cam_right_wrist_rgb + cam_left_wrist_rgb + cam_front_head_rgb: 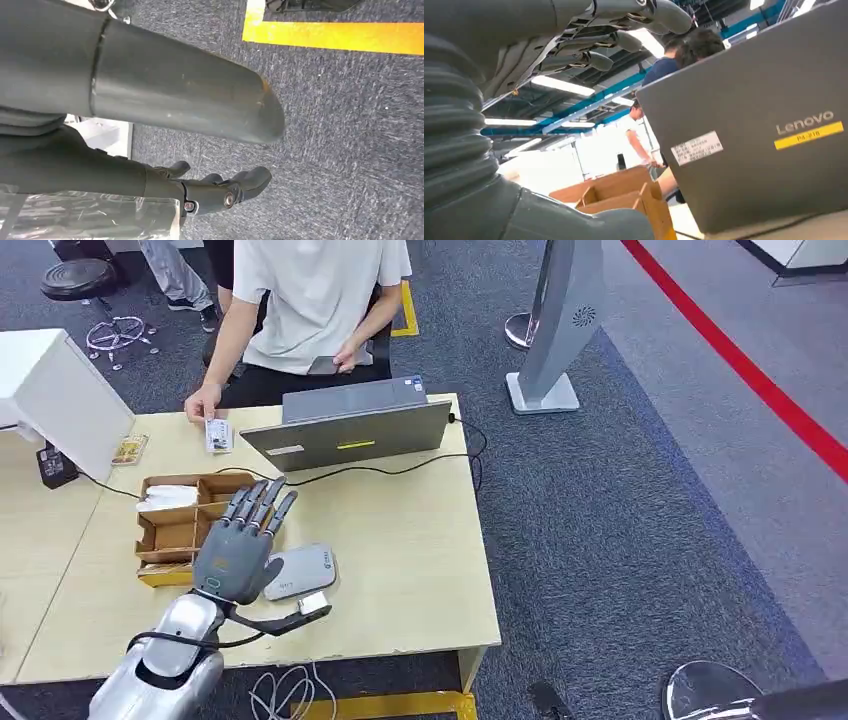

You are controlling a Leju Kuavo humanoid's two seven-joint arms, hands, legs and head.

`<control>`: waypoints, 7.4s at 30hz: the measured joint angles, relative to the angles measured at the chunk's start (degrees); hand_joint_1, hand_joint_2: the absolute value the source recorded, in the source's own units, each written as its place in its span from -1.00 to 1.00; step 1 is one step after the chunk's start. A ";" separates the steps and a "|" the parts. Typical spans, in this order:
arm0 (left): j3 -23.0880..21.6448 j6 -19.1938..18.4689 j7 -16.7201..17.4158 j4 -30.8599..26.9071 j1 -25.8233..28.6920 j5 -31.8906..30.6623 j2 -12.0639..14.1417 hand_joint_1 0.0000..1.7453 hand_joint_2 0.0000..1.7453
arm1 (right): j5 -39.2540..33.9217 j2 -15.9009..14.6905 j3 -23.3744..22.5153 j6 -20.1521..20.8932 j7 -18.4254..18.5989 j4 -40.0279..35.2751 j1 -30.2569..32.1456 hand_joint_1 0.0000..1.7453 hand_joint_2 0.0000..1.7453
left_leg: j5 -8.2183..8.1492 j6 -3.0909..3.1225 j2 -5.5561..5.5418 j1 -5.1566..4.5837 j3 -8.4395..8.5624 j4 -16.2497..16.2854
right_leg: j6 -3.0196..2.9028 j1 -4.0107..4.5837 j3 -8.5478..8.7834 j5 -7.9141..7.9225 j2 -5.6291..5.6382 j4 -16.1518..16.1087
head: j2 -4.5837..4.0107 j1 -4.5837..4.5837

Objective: Pass the card to the sensor for recognition and then transmit it.

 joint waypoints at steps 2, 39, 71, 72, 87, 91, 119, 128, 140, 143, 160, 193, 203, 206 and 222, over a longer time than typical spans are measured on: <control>0.00 -0.02 0.02 0.31 0.22 0.02 0.00 -1.00 1.00 | 0.00 -0.04 0.00 0.00 0.00 -0.04 0.12 -1.00 -1.00 | 0.00 0.00 0.00 0.00 0.00 0.00 | 0.00 0.00 0.00 0.00 0.00 0.00 | 0.00 0.00; 3.04 -1.25 5.40 14.23 -6.46 -0.13 -2.58 -1.00 1.00 | 2.08 -0.13 -0.02 0.66 1.40 -0.17 -0.32 -1.00 -1.00 | 0.02 0.00 -0.04 0.01 0.00 0.00 | -0.01 0.00 0.02 0.02 -0.05 0.01 | 0.00 0.00; 5.44 -1.09 4.66 8.26 1.43 -2.01 -1.49 -1.00 1.00 | 0.96 -0.13 -0.37 0.20 1.05 -0.17 0.00 -1.00 1.00 | 0.00 0.00 -0.04 0.00 -0.02 0.00 | 0.00 0.00 0.00 0.00 -0.05 0.00 | 0.00 0.00; 5.49 -1.05 4.65 8.26 1.44 -2.06 -1.49 -1.00 1.00 | 0.96 -0.11 -0.42 0.20 1.05 -0.17 0.00 -1.00 1.00 | 0.00 0.00 -0.04 0.00 -0.02 0.00 | 0.00 0.00 0.00 0.00 -0.05 0.00 | 0.00 0.00; 8.39 -0.77 6.08 5.40 4.24 -2.95 0.04 -1.00 1.00 | 1.03 -0.11 -1.11 0.20 0.72 -0.17 0.24 -1.00 1.00 | 0.00 0.00 -0.04 0.01 -0.02 0.00 | 0.00 0.01 0.00 -0.01 -0.04 0.00 | 0.00 0.00; 9.58 -0.76 6.34 5.40 4.39 -2.75 0.42 -1.00 1.00 | 1.07 -0.13 -1.22 0.33 0.72 -0.17 0.23 -1.00 1.00 | 0.00 0.00 -0.05 0.01 -0.03 0.00 | 0.00 0.01 0.00 0.00 -0.05 0.00 | 0.00 0.00; 10.95 0.00 4.59 7.34 4.08 -2.21 0.46 1.00 1.00 | 1.90 -0.13 -1.22 0.48 0.76 -0.20 -0.09 -1.00 1.00 | 0.00 0.00 -0.04 0.00 -0.03 0.00 | 0.00 0.00 0.00 0.00 -0.05 0.00 | 0.00 0.00; 11.28 0.13 2.86 7.34 4.08 -0.98 0.46 1.00 1.00 | 1.90 -0.13 -1.27 0.48 0.72 -0.20 -0.10 -1.00 1.00 | 0.00 0.00 -0.04 0.00 -0.02 0.00 | 0.00 0.00 0.00 0.00 -0.05 0.00 | 0.00 0.00; 10.01 10.32 -1.20 -13.91 15.72 -4.55 1.73 1.00 1.00 | -0.44 -0.28 -2.84 -0.55 -1.20 -0.20 0.80 -1.00 1.00 | -0.14 0.08 -0.01 -0.02 -0.04 0.00 | 0.13 -0.01 -0.03 -0.13 0.00 -0.04 | 0.00 0.02; 9.29 10.29 -1.01 -21.17 18.13 -3.58 3.39 1.00 1.00 | -0.42 -0.35 -3.41 -0.63 -1.55 -0.20 1.16 -1.00 1.00 | -0.20 0.04 -0.03 0.00 -0.05 0.00 | 0.12 0.00 -0.04 -0.15 -0.02 -0.05 | 0.00 -0.02; 7.91 3.20 2.41 -3.12 -16.40 2.36 -5.06 1.00 1.00 | 6.98 -0.04 -1.96 3.61 3.35 -0.15 -3.44 -1.00 1.00 | 0.91 0.15 -0.63 0.00 -0.85 0.08 | 0.20 0.00 -0.61 0.77 -0.66 -0.02 | -0.02 0.11; 7.91 0.63 18.34 47.56 -44.00 -8.59 -16.63 1.00 1.00 | 11.26 3.69 6.36 7.80 9.77 1.68 -11.11 -1.00 1.00 | 1.06 0.18 -0.16 -0.03 -1.11 0.07 | 0.23 0.01 -1.00 1.07 -0.16 -0.02 | -0.02 0.02; 8.59 0.66 17.81 48.50 -43.99 -7.67 -15.24 -1.00 1.00 | 11.32 3.72 7.04 8.37 10.14 1.81 -11.38 -1.00 -1.00 | 1.06 0.18 -0.15 -0.02 -1.12 0.06 | 0.23 0.01 -1.00 1.07 -0.16 -0.02 | 0.00 0.02; 8.92 0.81 18.05 48.67 -43.98 -7.37 -14.73 -1.00 1.00 | 11.28 3.72 7.19 8.33 10.12 1.81 -11.37 -1.00 -1.00 | 1.06 0.18 -0.15 -0.02 -1.12 0.06 | 0.23 0.01 -1.01 1.07 -0.15 -0.02 | 0.00 0.04; 10.69 4.30 14.99 48.83 -43.62 -7.56 -13.05 -1.00 1.00 | 10.16 3.69 7.19 7.37 9.38 1.81 -10.96 -1.00 -1.00 | 1.06 0.18 -0.16 -0.03 -1.12 0.07 | 0.23 0.01 -1.01 1.07 -0.16 -0.02 | -0.02 0.02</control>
